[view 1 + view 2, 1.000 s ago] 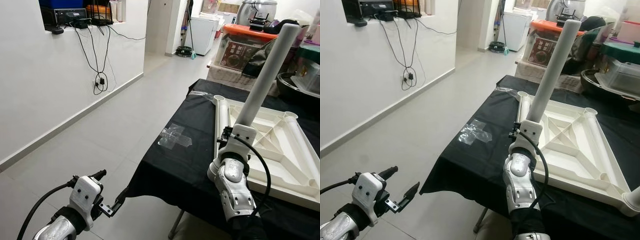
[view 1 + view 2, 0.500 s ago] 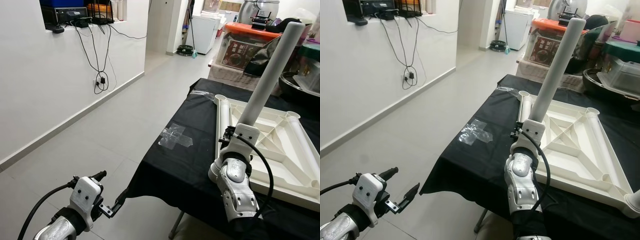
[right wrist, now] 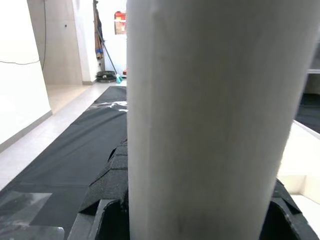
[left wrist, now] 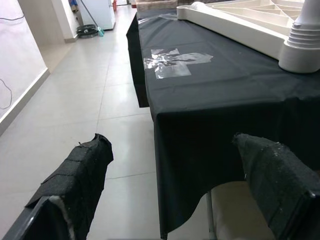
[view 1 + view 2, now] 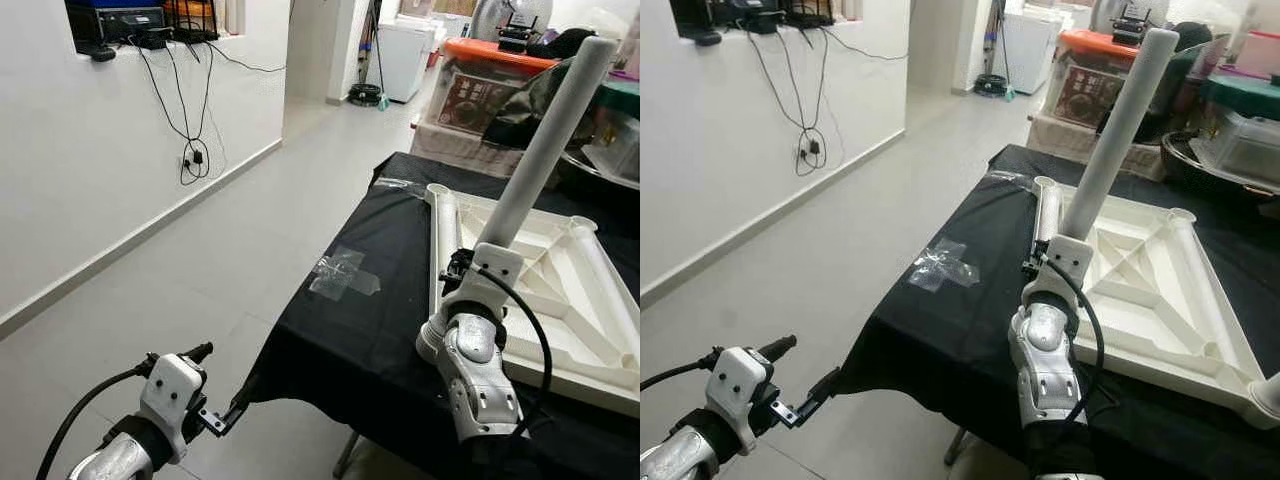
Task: Building children table
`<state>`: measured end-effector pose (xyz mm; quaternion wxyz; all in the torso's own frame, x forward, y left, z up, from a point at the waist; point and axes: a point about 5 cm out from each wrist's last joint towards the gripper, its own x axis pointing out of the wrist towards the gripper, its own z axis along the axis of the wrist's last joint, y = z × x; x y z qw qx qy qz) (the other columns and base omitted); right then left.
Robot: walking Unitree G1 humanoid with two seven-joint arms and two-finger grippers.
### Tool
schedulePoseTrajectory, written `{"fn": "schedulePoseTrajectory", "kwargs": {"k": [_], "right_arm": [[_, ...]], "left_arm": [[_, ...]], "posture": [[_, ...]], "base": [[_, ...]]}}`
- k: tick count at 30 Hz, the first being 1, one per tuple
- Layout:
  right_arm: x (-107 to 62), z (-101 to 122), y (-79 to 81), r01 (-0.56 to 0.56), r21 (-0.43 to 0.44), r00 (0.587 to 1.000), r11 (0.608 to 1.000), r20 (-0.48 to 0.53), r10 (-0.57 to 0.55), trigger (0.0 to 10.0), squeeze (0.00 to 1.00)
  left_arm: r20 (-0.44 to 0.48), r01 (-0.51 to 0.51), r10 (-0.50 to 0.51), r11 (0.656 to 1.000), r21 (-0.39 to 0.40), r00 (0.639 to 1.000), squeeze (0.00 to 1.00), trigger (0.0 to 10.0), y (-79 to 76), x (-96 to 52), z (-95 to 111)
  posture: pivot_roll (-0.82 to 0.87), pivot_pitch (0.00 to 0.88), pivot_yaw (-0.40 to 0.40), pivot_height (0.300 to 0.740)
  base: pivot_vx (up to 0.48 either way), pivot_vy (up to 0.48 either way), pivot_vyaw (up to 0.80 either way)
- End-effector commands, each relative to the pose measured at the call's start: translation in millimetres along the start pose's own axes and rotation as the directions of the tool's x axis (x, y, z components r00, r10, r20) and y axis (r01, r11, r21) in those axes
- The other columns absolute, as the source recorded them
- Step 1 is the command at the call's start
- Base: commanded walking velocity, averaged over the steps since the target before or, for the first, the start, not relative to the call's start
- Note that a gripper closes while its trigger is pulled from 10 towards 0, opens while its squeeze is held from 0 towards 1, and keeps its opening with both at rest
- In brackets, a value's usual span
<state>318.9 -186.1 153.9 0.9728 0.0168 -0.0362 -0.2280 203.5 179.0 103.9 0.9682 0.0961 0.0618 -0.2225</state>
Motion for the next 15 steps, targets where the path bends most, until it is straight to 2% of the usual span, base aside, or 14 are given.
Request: {"fn": "schedulePoseTrajectory", "kwargs": {"k": [1,2,15], "right_arm": [[1.8,-14.3,-15.3,0.052,-0.031,0.996,0.998,-0.068,-0.054,10.0,0.76],[1.4,-13.6,-14.9,0.050,-0.026,0.997,0.998,-0.065,-0.052,10.0,1.00],[-0.5,-3.8,-13.6,0.025,0.021,0.999,0.999,-0.030,-0.024,10.0,1.00]], "left_arm": [[-0.004,0.015,-0.015,1.000,0.005,1.000,0.00,10.0,-2.9,1.7,-1.8],[-0.005,0.015,-0.015,1.000,0.006,1.000,0.00,10.0,-2.8,1.5,-2.0],[-0.009,0.019,-0.019,1.000,0.006,1.000,0.00,10.0,-2.6,0.5,-2.9]], "posture": [[0.03,0.000,-0.106,0.740],[0.03,0.000,-0.106,0.740],[0.02,0.000,-0.100,0.740]], "base": [[0.000,0.000,0.00],[0.000,0.000,0.00],[0.000,0.000,0.00]]}}
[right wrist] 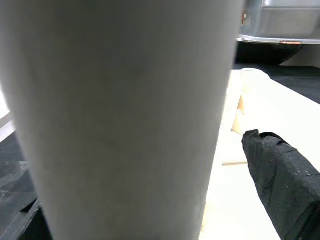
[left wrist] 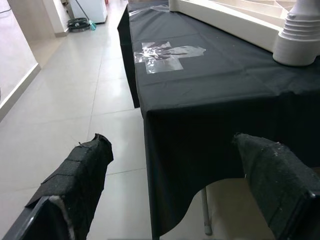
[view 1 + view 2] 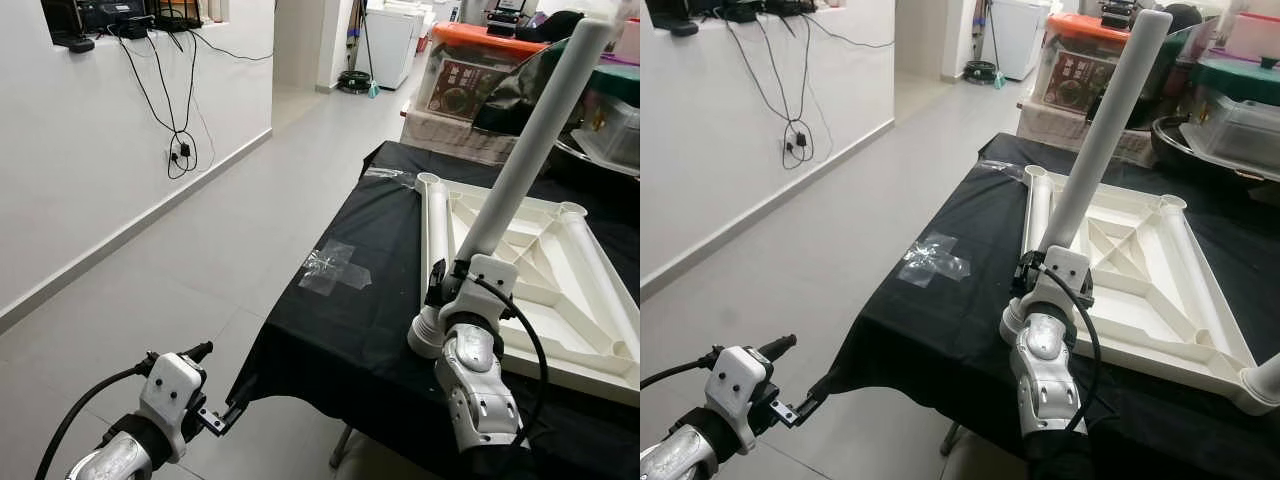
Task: Building children table
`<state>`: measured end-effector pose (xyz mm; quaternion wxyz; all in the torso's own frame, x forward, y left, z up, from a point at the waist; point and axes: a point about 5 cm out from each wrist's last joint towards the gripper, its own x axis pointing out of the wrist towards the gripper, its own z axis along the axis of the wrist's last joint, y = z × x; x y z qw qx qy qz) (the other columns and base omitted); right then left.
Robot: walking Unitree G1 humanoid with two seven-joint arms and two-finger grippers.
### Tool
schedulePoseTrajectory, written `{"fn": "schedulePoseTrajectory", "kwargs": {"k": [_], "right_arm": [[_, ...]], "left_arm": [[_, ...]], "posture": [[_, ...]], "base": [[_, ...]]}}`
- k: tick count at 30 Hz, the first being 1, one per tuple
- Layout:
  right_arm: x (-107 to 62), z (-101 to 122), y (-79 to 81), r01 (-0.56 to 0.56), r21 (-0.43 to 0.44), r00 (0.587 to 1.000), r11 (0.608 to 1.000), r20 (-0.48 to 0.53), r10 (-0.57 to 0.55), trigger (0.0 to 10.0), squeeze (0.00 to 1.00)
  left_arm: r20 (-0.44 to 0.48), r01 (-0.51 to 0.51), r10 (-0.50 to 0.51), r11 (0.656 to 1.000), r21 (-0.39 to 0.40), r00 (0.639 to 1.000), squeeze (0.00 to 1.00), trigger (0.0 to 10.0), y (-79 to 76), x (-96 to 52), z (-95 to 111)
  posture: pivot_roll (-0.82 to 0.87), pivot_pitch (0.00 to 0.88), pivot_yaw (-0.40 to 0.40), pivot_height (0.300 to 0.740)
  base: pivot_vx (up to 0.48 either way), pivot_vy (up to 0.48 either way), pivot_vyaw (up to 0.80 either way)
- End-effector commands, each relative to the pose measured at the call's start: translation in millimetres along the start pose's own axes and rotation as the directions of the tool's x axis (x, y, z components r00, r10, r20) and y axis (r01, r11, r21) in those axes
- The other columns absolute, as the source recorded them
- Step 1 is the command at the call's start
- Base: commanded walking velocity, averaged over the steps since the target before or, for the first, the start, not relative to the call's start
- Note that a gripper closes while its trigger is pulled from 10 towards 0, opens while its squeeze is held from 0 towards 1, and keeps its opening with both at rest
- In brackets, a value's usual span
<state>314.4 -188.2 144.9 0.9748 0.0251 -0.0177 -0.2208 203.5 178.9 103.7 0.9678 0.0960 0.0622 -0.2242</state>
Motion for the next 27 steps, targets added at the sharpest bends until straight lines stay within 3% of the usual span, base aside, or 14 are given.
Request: {"fn": "schedulePoseTrajectory", "kwargs": {"k": [1,15,24,25,27], "right_arm": [[2.9,7.9,-8.6,0.031,0.023,0.999,0.999,0.021,-0.031,10.0,1.00],[3.9,28.5,2.5,-0.126,0.092,0.990,0.988,0.076,0.119,10.0,1.00],[24.8,41.2,2.3,-0.305,0.063,0.950,0.950,0.088,0.299,10.0,1.00],[29.3,47.8,3.8,-0.395,0.059,0.917,0.917,0.095,0.388,10.0,0.29],[30.2,49.3,4.8,-0.429,0.056,0.901,0.901,0.093,0.423,10.0,0.29]], "left_arm": [[-0.009,0.016,-0.016,1.000,0.006,1.000,0.00,10.0,-2.3,0.5,-2.8],[-0.009,0.023,-0.023,1.000,0.007,1.000,0.00,10.0,-2.0,2.3,-3.1],[-0.007,0.033,-0.033,0.999,0.011,0.999,0.00,10.0,-2.4,4.8,-3.2],[-0.009,0.034,-0.034,0.999,0.015,0.999,0.00,10.0,-1.2,5.5,-3.8],[-0.010,0.034,-0.033,0.999,0.016,0.999,0.00,10.0,-0.8,6.0,-4.2]], "posture": [[0.02,0.000,-0.099,0.740],[0.01,0.000,-0.095,0.740],[0.00,0.000,-0.089,0.740],[0.00,0.000,-0.090,0.740],[0.00,0.000,-0.090,0.740]], "base": [[0.000,0.000,0.00],[0.000,0.000,0.00],[0.000,0.000,0.00],[0.000,0.000,0.00],[0.000,0.000,0.00]]}}
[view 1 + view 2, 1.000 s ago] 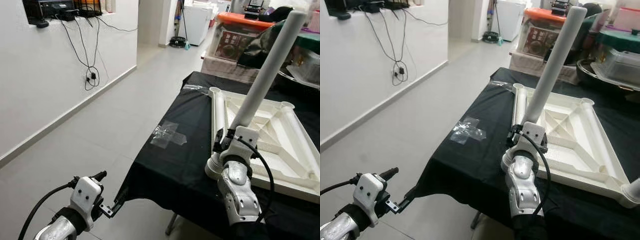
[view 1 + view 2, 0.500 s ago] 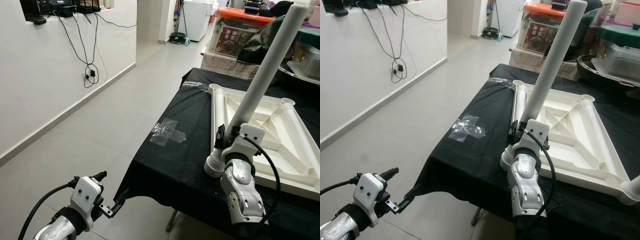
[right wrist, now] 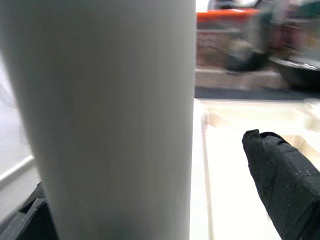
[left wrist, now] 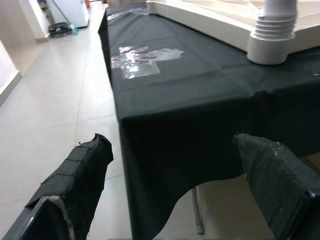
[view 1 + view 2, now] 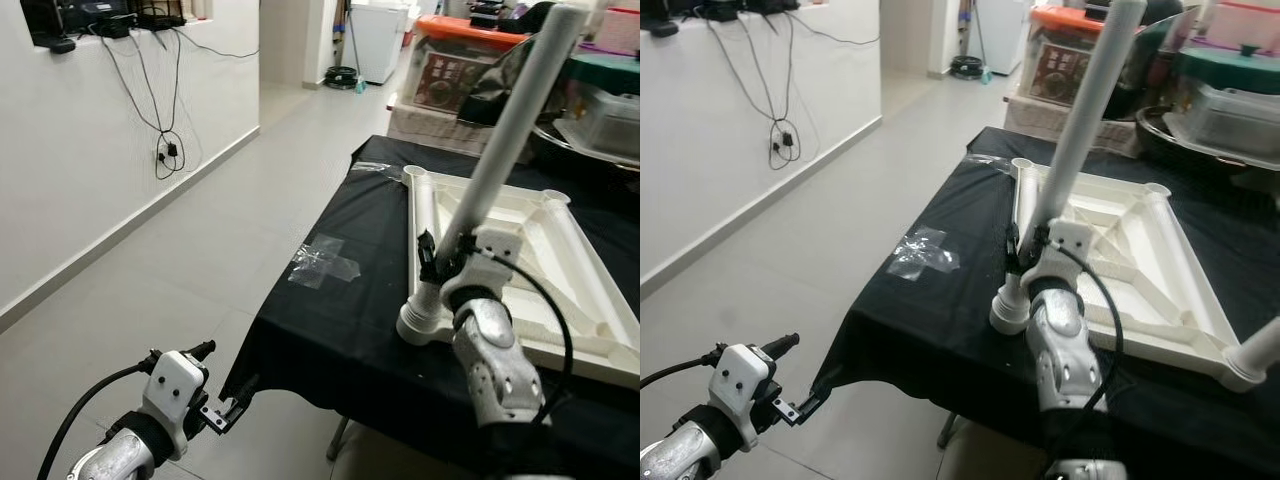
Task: Building children table
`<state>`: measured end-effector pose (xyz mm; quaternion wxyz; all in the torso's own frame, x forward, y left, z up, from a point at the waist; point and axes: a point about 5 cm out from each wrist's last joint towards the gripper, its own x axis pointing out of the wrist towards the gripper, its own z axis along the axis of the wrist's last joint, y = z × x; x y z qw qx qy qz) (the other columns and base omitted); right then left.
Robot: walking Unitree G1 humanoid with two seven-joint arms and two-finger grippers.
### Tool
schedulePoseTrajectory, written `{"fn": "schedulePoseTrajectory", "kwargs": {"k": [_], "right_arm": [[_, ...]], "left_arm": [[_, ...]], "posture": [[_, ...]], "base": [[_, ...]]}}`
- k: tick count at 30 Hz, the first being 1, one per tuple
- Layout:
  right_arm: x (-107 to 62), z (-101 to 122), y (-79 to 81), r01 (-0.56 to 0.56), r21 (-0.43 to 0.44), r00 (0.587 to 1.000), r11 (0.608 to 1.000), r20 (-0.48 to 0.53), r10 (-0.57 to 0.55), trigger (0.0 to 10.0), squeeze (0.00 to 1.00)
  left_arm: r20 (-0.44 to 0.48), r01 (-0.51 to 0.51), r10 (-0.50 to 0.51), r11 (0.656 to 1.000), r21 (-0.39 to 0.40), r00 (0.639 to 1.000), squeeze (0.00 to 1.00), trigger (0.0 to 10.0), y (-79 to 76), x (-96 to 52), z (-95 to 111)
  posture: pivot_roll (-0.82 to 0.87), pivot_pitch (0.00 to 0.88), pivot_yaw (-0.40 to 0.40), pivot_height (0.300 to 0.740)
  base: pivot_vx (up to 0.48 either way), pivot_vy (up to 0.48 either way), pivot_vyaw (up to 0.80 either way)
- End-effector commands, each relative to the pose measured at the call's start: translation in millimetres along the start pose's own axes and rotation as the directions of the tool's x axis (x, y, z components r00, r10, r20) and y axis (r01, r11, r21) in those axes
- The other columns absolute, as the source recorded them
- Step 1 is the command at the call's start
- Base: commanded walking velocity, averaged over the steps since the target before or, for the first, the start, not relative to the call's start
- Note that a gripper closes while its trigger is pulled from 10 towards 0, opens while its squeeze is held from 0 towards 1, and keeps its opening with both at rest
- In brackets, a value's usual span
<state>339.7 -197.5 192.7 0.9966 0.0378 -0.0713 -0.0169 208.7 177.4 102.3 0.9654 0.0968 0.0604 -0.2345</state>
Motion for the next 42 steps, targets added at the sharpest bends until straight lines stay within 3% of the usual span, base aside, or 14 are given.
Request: {"fn": "schedulePoseTrajectory", "kwargs": {"k": [1,9,13,24,25,26,29,30,32,33,34,42], "right_arm": [[3.2,3.9,-1.9,-0.050,0.018,0.999,0.999,-0.002,0.050,10.0,0.00],[8.5,-0.2,0.1,-0.209,0.023,0.975,0.978,-0.071,0.210,10.0,0.00],[16.2,-3.6,1.3,-0.345,0.039,0.929,0.938,-0.131,0.347,10.0,0.00],[40.0,6.6,-7.0,-0.464,0.041,0.872,0.885,-0.153,0.465,10.0,0.00],[41.4,6.6,-7.3,-0.501,0.054,0.848,0.864,-0.169,0.502,8.5,0.00],[41.4,6.6,-7.3,-0.501,0.054,0.848,0.864,-0.169,0.502,8.5,0.00],[43.3,5.4,-8.9,-0.583,0.079,0.783,0.808,-0.208,0.586,8.0,0.00],[43.5,4.4,-9.4,-0.599,0.088,0.767,0.796,-0.222,0.602,4.8,0.00],[43.6,3.6,-9.6,-0.609,0.096,0.756,0.788,-0.231,0.612,4.8,0.00],[43.5,2.9,-9.5,-0.617,0.097,0.748,0.781,-0.235,0.621,3.2,0.00],[44.5,2.0,-9.7,-0.614,0.096,0.750,0.783,-0.237,0.618,0.0,0.00],[48.4,-0.4,-12.7,-0.588,0.101,0.773,0.802,-0.221,0.595,0.0,0.00]], "left_arm": [[-0.015,0.014,-0.013,1.000,0.012,1.000,0.00,10.0,-1.6,0.9,-3.9],[-0.013,0.022,-0.022,1.000,0.011,1.000,0.00,10.0,-4.0,3.1,-4.2],[-0.017,0.023,-0.023,1.000,0.016,1.000,0.00,10.0,-2.2,2.7,-5.2],[-0.021,0.020,-0.020,1.000,0.022,1.000,0.00,10.0,-1.2,1.3,-6.5],[-0.021,0.020,-0.019,1.000,0.022,1.000,0.00,10.0,-1.1,0.9,-6.6],[-0.021,0.020,-0.019,1.000,0.022,1.000,0.00,10.0,-1.1,0.9,-6.6],[-0.025,0.021,-0.020,0.999,0.025,0.999,0.00,10.0,-1.0,-0.1,-7.1],[-0.027,0.023,-0.022,0.999,0.026,0.999,0.00,10.0,-1.0,-0.3,-7.2],[-0.028,0.024,-0.023,0.999,0.027,0.999,0.00,10.0,-1.0,-0.5,-7.3],[-0.028,0.025,-0.024,0.999,0.028,0.999,0.00,10.0,-0.9,-0.6,-7.3],[-0.027,0.025,-0.025,0.999,0.029,0.999,0.00,10.0,-0.7,-0.2,-7.2],[-0.028,0.032,-0.031,0.999,0.032,0.999,0.00,10.0,-1.4,0.4,-7.1]], "posture": [[0.00,0.000,-0.089,0.740],[-0.01,0.000,-0.091,0.740],[0.00,0.000,-0.092,0.740],[0.02,0.000,-0.102,0.740],[0.02,0.000,-0.105,0.740],[0.02,0.000,-0.105,0.740],[0.03,0.000,-0.105,0.740],[0.03,0.000,-0.105,0.740],[0.03,0.000,-0.106,0.740],[0.03,0.000,-0.107,0.740],[0.03,0.000,-0.109,0.740],[0.04,0.000,-0.111,0.740]], "base": [[0.000,0.000,0.00],[0.000,0.000,0.00],[0.000,0.000,0.00],[0.000,0.000,0.00],[0.000,0.000,0.00],[0.000,0.000,0.00],[0.000,0.000,0.00],[0.000,0.000,0.00],[0.000,0.000,0.00],[0.000,0.000,0.00],[0.000,0.000,0.00],[0.000,0.000,0.00]]}}
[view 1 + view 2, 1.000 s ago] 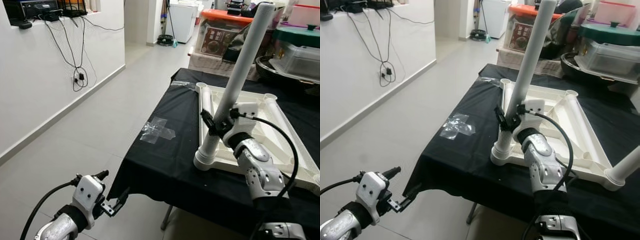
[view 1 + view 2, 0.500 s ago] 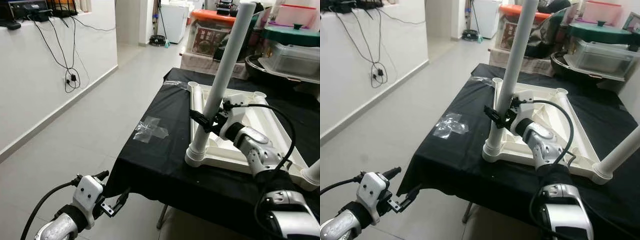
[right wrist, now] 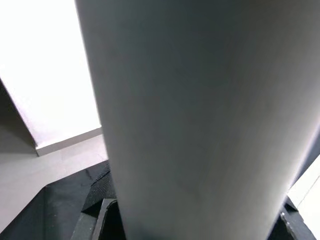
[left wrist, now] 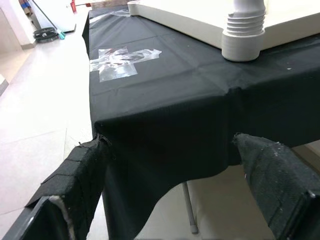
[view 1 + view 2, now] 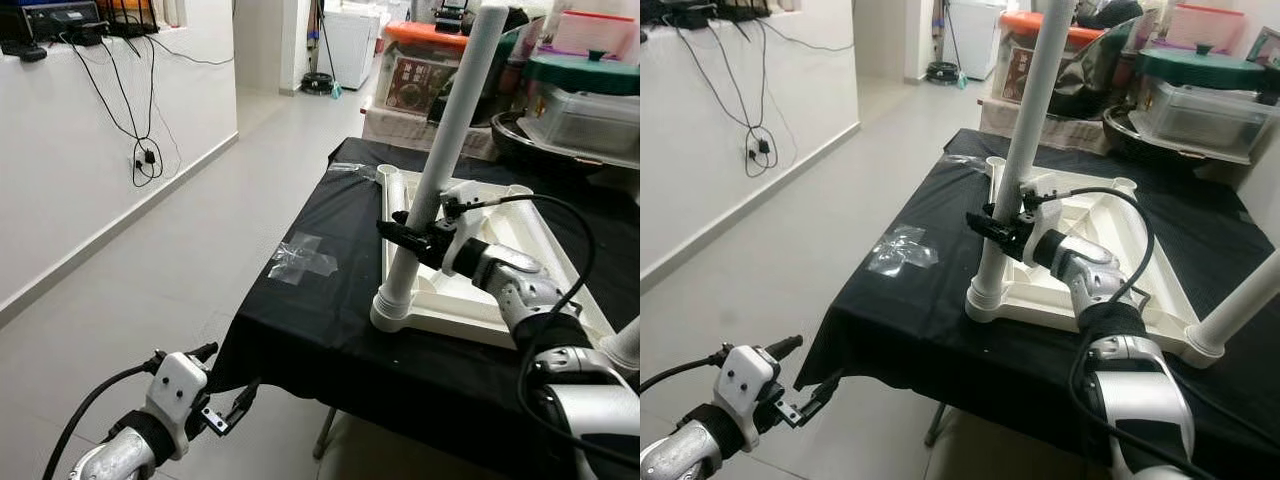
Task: Building children table
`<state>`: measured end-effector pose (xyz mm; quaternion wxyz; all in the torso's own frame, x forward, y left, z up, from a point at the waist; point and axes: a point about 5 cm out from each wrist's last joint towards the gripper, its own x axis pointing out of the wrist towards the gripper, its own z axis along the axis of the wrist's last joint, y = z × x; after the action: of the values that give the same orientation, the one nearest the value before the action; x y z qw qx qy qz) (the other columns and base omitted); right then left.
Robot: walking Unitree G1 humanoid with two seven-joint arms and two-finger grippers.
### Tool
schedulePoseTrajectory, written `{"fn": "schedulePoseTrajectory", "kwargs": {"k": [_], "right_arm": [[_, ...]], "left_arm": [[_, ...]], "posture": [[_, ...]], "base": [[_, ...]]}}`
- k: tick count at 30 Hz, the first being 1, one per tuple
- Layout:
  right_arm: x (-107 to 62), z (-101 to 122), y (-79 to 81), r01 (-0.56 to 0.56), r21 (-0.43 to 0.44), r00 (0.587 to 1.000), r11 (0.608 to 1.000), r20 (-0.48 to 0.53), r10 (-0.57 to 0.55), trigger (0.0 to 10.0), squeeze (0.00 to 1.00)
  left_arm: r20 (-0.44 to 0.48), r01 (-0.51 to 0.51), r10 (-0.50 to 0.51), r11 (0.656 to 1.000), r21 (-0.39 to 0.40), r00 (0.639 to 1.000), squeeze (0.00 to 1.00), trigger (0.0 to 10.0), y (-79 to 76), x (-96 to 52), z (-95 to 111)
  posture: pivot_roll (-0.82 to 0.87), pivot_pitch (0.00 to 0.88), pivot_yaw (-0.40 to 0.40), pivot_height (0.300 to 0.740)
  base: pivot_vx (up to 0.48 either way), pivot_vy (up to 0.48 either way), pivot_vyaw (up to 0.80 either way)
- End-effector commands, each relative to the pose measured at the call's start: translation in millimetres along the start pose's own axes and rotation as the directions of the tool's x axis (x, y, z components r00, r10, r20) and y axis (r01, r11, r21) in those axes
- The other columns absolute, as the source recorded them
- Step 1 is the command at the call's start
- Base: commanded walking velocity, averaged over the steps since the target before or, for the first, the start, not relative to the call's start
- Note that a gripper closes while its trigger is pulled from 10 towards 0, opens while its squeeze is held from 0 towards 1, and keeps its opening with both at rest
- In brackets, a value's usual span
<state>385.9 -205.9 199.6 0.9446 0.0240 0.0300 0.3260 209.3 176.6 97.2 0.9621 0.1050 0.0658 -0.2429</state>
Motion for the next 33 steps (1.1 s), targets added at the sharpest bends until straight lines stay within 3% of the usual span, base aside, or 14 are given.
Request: {"fn": "schedulePoseTrajectory", "kwargs": {"k": [1,9,10,11,12,13,14,16,21,23,29,30,32,33], "right_arm": [[-2.7,-1.2,-6.6,0.059,0.018,0.998,0.998,-0.014,-0.059,0.0,0.00],[1.4,-7.2,-15.5,0.349,0.069,0.937,0.935,0.010,-0.351,0.0,0.00],[1.5,-14.4,-18.0,0.493,0.085,0.870,0.866,-0.010,-0.494,0.0,0.00],[1.5,-14.4,-18.0,0.493,0.085,0.870,0.866,-0.010,-0.494,0.0,0.00],[1.2,-21.9,-17.4,0.608,0.067,0.794,0.791,-0.030,-0.607,0.0,0.00],[1.2,-21.9,-17.4,0.608,0.067,0.794,0.791,-0.030,-0.607,0.0,0.00],[8.8,-41.8,3.3,0.763,0.087,0.646,0.641,-0.074,-0.759,0.0,0.00],[21.7,-49.5,32.8,0.804,0.131,0.592,0.580,-0.090,-0.801,0.0,0.00],[39.2,-44.2,58.1,0.811,0.140,0.581,0.568,-0.071,-0.811,0.0,0.00],[56.6,-36.4,71.7,0.780,0.118,0.623,0.614,-0.054,-0.781,0.0,0.00],[65.4,-32.9,76.7,0.756,0.093,0.653,0.648,-0.053,-0.755,0.0,0.00],[65.5,-35.0,75.8,0.754,0.091,0.656,0.651,-0.069,-0.751,10.0,0.00],[65.4,-36.3,74.5,0.745,0.078,0.668,0.663,-0.080,-0.740,10.0,0.00],[63.8,-35.3,72.1,0.742,0.086,0.670,0.665,-0.071,-0.739,10.0,0.15]], "left_arm": [[-0.015,0.014,-0.014,1.000,0.017,1.000,0.00,10.0,-0.3,-1.4,-2.5],[-0.014,0.012,-0.012,1.000,0.017,1.000,0.00,10.0,-0.8,-1.5,-2.6],[-0.013,0.011,-0.011,1.000,0.015,1.000,0.00,10.0,-1.2,-1.5,-2.7],[-0.013,0.011,-0.011,1.000,0.015,1.000,0.00,10.0,-1.2,-1.5,-2.7],[-0.014,0.011,-0.011,1.000,0.014,1.000,0.00,10.0,-1.8,-1.4,-2.9],[-0.014,0.011,-0.011,1.000,0.014,1.000,0.00,10.0,-1.8,-1.4,-2.9],[-0.013,0.006,-0.006,1.000,0.007,1.000,0.00,10.0,-2.6,-1.4,-3.2],[-0.013,0.001,-0.001,1.000,0.004,1.000,0.00,10.0,-2.9,-0.9,-3.1],[-0.011,-0.002,0.002,1.000,0.002,1.000,0.00,10.0,-3.3,0.1,-2.6],[-0.008,-0.012,0.012,1.000,0.002,1.000,0.00,10.0,-3.3,1.2,-1.9],[-0.008,-0.035,0.035,0.999,-0.001,0.999,0.00,10.0,-2.2,0.0,-2.4],[-0.011,-0.040,0.040,0.999,-0.003,0.999,0.00,10.0,-2.7,-1.1,-3.5],[-0.014,-0.042,0.042,0.999,-0.005,0.999,0.00,10.0,-3.5,-2.1,-4.5],[-0.016,-0.043,0.042,0.999,-0.007,0.999,0.00,10.0,-4.0,-2.7,-5.2]], "posture": [[0.04,0.000,-0.111,0.740],[0.04,0.000,-0.114,0.740],[0.03,0.000,-0.114,0.740],[0.03,0.000,-0.114,0.740],[0.03,0.000,-0.114,0.740],[0.03,0.000,-0.114,0.740],[0.04,0.000,-0.115,0.740],[0.04,0.000,-0.114,0.740],[0.04,0.000,-0.116,0.740],[0.05,0.000,-0.136,0.740],[0.06,0.000,-0.147,0.740],[0.06,0.000,-0.150,0.740],[0.06,0.000,-0.151,0.740],[0.06,0.000,-0.151,0.740]], "base": [[0.000,0.000,0.00],[0.000,0.000,0.00],[0.000,0.000,0.00],[0.000,0.000,0.00],[0.000,0.000,0.00],[0.000,0.000,0.00],[0.000,0.000,0.00],[0.000,0.000,0.00],[0.000,0.000,0.00],[0.000,0.000,0.00],[0.000,0.000,0.00],[0.000,0.000,0.00],[0.000,0.000,0.00],[0.000,0.000,0.00]]}}
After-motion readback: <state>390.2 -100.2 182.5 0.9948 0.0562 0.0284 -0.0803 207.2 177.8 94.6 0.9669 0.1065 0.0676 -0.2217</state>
